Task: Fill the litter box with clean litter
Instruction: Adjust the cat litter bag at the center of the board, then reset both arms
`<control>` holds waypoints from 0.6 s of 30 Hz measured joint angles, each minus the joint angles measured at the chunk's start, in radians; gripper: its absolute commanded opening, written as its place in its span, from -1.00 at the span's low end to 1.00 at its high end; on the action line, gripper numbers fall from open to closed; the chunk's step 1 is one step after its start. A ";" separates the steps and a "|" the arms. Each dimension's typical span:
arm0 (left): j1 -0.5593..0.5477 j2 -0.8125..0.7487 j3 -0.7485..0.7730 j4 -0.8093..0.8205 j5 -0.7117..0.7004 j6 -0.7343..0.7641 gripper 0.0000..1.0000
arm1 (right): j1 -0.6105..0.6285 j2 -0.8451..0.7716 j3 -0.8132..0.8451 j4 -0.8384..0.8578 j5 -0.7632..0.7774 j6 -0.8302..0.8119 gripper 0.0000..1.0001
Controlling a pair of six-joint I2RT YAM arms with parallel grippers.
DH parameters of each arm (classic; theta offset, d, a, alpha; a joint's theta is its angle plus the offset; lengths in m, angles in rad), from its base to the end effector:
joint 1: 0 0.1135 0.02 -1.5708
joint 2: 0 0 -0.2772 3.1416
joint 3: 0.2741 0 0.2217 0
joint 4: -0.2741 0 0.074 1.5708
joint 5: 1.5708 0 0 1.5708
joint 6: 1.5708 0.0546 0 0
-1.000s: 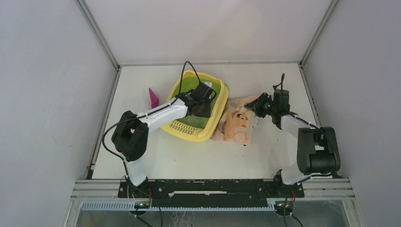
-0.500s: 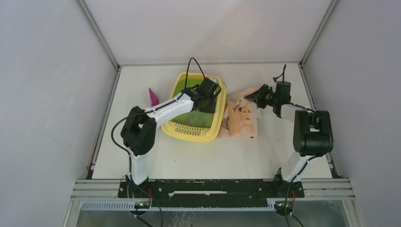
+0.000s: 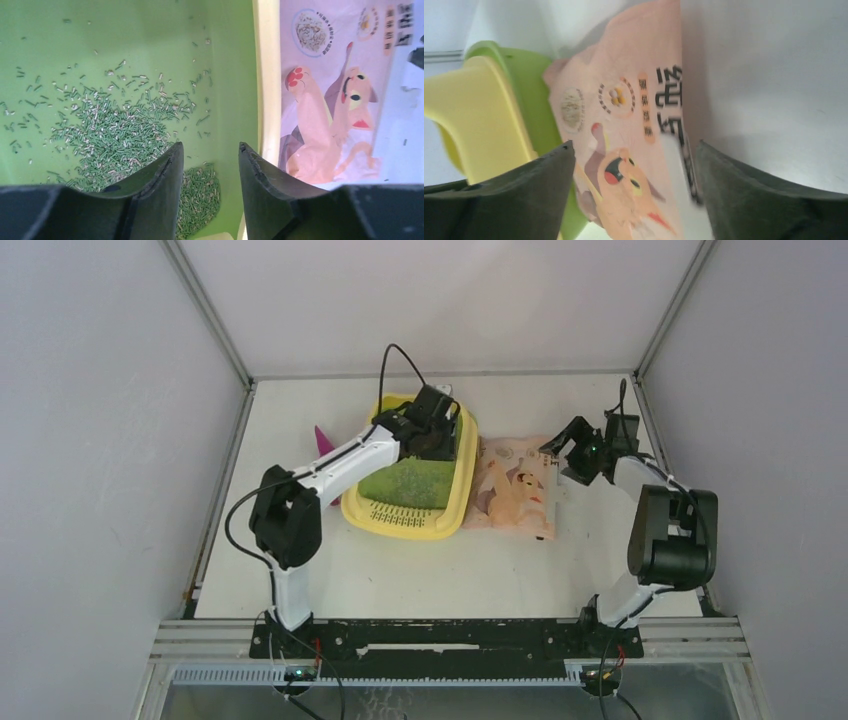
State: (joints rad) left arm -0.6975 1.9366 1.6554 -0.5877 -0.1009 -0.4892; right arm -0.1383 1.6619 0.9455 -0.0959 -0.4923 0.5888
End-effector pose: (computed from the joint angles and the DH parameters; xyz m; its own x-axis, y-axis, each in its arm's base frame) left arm 0.3283 -0.2679 0.2728 -0.7935 0.0550 -0.6061 0.2451 0.9405 -0.2355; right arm 0.3300 -0.0199 0.2060 -0.7092 0.5929 -0.3815 0.2325 0.7075 0.6673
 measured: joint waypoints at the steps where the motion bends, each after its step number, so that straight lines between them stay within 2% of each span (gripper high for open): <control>1: 0.002 -0.008 0.000 -0.002 0.000 0.000 0.05 | -0.006 -0.015 0.000 -0.029 0.021 -0.011 0.99; 5: 0.005 -0.087 0.000 -0.008 -0.002 0.000 0.13 | -0.010 -0.126 -0.002 -0.157 0.130 -0.058 0.99; 8: 0.006 -0.187 0.000 -0.011 -0.013 0.003 0.31 | -0.003 -0.257 -0.010 -0.228 0.204 -0.079 0.99; 9: 0.006 -0.218 0.000 -0.013 -0.018 0.004 0.41 | 0.000 -0.307 -0.012 -0.246 0.222 -0.085 0.99; 10: 0.006 -0.259 -0.001 -0.016 -0.028 0.007 0.75 | 0.004 -0.355 -0.015 -0.260 0.236 -0.091 0.99; 11: 0.006 -0.302 -0.004 -0.020 -0.037 0.010 0.98 | 0.012 -0.415 -0.019 -0.277 0.251 -0.098 0.98; 15: 0.006 -0.509 -0.089 -0.013 -0.096 0.009 0.99 | 0.091 -0.621 -0.034 -0.325 0.276 -0.122 0.99; 18: 0.006 -0.718 -0.219 -0.027 -0.159 -0.001 0.99 | 0.216 -0.771 -0.064 -0.365 0.300 -0.129 0.98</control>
State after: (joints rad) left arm -0.6914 1.2186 1.4361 -0.6151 -0.2600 -0.4900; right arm 0.0780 0.8906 0.8810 -0.4610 -0.1925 0.4595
